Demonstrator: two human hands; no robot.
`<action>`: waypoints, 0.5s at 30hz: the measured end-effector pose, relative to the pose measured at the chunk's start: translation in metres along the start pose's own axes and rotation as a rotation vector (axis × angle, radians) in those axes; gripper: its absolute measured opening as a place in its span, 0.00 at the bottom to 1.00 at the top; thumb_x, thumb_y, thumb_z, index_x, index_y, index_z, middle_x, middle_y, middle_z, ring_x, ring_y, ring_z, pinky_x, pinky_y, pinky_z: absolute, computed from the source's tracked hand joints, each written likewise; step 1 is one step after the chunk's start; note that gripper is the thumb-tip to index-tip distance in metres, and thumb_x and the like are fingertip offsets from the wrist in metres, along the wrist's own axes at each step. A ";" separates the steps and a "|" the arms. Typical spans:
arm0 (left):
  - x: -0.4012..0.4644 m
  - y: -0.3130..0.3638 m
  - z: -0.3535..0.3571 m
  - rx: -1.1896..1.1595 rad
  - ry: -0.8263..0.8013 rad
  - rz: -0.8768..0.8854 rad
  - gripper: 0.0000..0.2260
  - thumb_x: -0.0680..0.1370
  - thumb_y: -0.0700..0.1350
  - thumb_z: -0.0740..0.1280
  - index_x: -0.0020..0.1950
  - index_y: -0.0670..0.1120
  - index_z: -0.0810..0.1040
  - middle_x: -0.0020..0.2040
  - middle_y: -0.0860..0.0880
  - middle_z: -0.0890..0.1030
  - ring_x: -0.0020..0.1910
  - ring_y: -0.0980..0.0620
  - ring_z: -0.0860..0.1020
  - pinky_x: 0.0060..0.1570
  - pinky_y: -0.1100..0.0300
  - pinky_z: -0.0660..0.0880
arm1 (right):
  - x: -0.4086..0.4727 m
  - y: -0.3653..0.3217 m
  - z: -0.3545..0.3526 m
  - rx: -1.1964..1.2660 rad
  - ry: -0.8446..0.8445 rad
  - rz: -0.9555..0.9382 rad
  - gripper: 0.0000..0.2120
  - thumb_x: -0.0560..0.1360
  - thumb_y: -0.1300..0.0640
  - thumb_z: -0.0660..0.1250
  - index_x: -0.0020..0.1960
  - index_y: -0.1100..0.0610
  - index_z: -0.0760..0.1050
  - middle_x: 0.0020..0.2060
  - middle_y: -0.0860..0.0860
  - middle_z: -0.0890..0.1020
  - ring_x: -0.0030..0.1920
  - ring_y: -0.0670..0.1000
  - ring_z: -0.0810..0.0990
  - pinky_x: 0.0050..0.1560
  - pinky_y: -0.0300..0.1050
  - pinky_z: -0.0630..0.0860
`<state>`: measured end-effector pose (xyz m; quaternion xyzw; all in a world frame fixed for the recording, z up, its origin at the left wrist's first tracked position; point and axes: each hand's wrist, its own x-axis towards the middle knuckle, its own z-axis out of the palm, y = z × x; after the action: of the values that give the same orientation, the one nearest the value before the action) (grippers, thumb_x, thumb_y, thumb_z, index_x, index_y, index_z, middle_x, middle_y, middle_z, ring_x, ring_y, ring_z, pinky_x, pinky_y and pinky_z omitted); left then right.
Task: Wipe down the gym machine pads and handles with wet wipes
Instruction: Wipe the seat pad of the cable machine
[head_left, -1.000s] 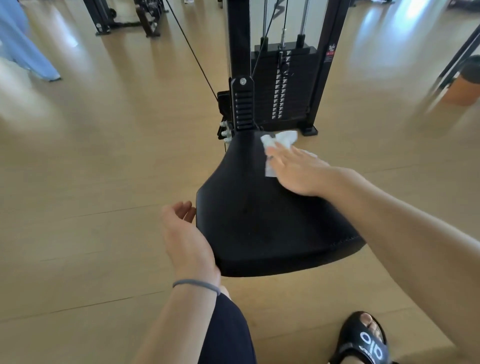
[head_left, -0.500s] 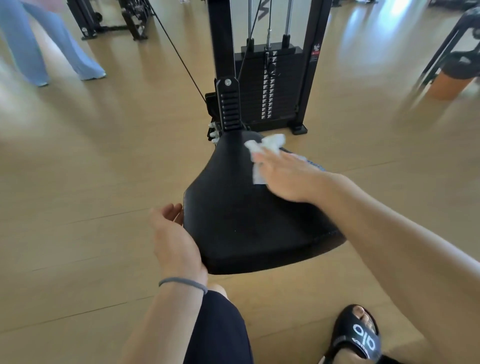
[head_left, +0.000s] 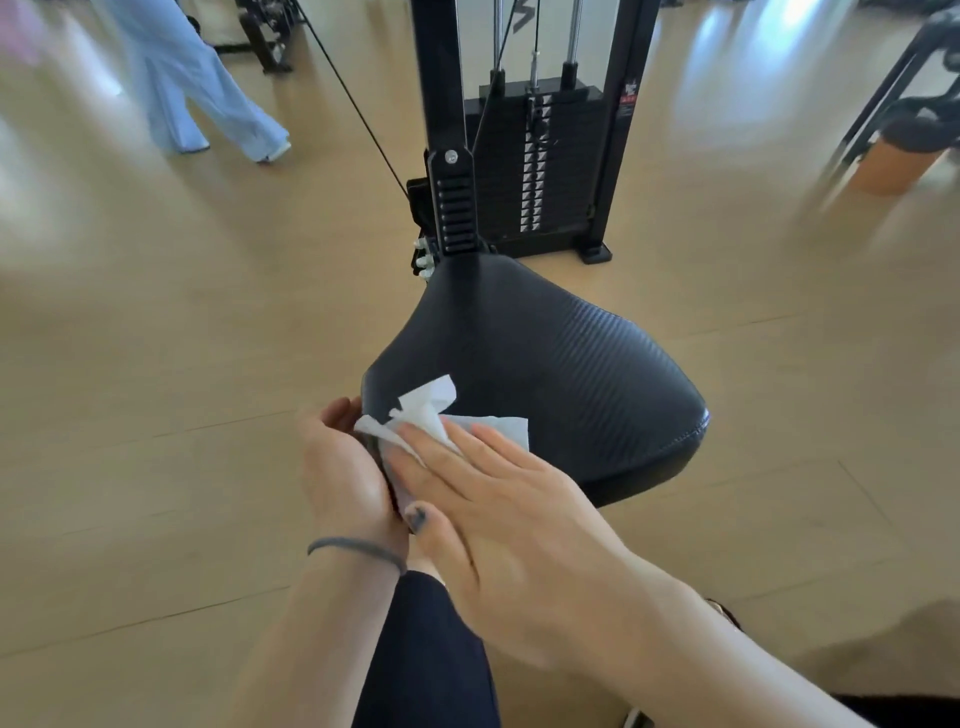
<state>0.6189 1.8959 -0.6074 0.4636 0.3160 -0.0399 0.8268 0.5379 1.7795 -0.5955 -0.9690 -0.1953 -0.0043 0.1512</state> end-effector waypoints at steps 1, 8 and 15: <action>-0.001 0.000 0.001 0.020 0.022 0.034 0.14 0.80 0.51 0.58 0.42 0.48 0.79 0.38 0.51 0.83 0.38 0.49 0.81 0.41 0.59 0.77 | -0.010 0.008 0.000 -0.021 0.018 0.040 0.27 0.85 0.48 0.40 0.82 0.51 0.55 0.81 0.45 0.58 0.81 0.47 0.53 0.79 0.47 0.52; -0.009 0.008 0.005 0.047 0.047 0.023 0.14 0.82 0.49 0.55 0.44 0.46 0.77 0.38 0.48 0.81 0.34 0.51 0.80 0.33 0.65 0.76 | 0.007 -0.018 0.004 0.088 -0.001 0.049 0.29 0.84 0.46 0.39 0.82 0.53 0.56 0.81 0.48 0.60 0.81 0.49 0.52 0.80 0.48 0.49; -0.012 0.006 0.005 0.057 0.017 0.022 0.16 0.81 0.50 0.56 0.37 0.51 0.78 0.28 0.55 0.81 0.38 0.50 0.78 0.45 0.56 0.73 | -0.033 0.015 -0.017 0.080 0.097 0.195 0.25 0.84 0.48 0.43 0.81 0.44 0.55 0.78 0.40 0.59 0.75 0.45 0.62 0.70 0.44 0.65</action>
<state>0.6138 1.8925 -0.5945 0.4906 0.3165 -0.0358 0.8110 0.5145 1.7486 -0.5856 -0.9752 -0.0924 -0.0286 0.1989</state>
